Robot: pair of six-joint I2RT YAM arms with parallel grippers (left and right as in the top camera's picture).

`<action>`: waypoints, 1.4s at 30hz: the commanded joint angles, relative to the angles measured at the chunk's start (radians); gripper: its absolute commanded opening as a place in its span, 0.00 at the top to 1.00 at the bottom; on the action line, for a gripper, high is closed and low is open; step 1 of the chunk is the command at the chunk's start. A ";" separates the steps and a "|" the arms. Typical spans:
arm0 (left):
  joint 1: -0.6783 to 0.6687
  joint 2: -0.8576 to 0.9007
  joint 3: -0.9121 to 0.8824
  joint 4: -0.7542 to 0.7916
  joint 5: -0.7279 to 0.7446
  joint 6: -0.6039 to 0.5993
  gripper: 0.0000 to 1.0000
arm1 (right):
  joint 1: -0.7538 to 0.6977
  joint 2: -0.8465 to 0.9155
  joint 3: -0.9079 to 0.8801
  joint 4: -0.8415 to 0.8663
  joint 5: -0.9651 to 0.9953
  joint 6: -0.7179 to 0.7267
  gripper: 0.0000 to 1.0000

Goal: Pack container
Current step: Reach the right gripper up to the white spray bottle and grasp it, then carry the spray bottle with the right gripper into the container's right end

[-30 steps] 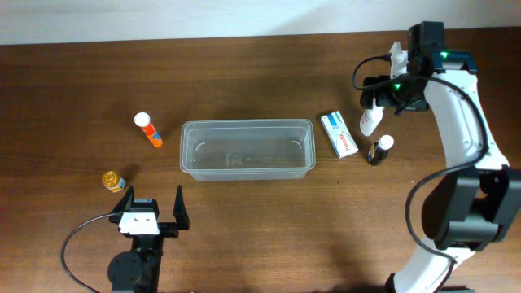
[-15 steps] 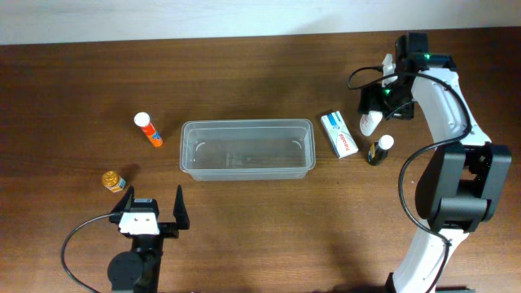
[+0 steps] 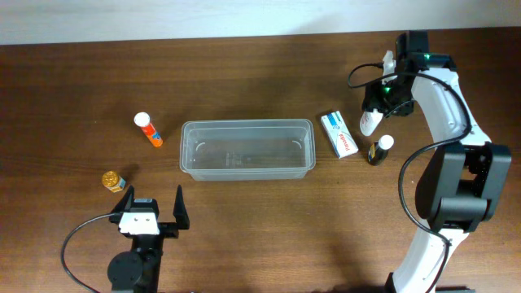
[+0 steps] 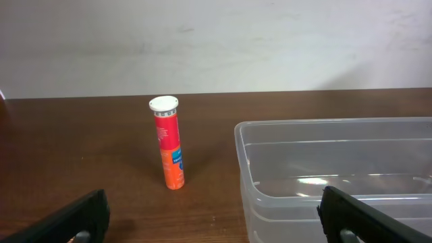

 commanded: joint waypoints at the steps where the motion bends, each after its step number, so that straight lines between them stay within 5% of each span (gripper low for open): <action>1: 0.003 -0.007 -0.008 0.001 0.015 0.015 0.01 | -0.001 0.006 0.006 0.000 0.009 0.009 0.55; 11: 0.003 -0.007 -0.008 0.001 0.015 0.015 0.01 | -0.001 0.005 0.013 -0.014 0.008 0.009 0.75; 28: 0.003 -0.007 -0.008 0.001 0.015 0.015 0.01 | 0.014 0.003 0.403 -0.325 0.005 0.006 0.80; 42: 0.003 -0.007 -0.008 0.001 0.015 0.015 0.01 | 0.257 -0.016 0.720 -0.579 -0.019 0.039 0.80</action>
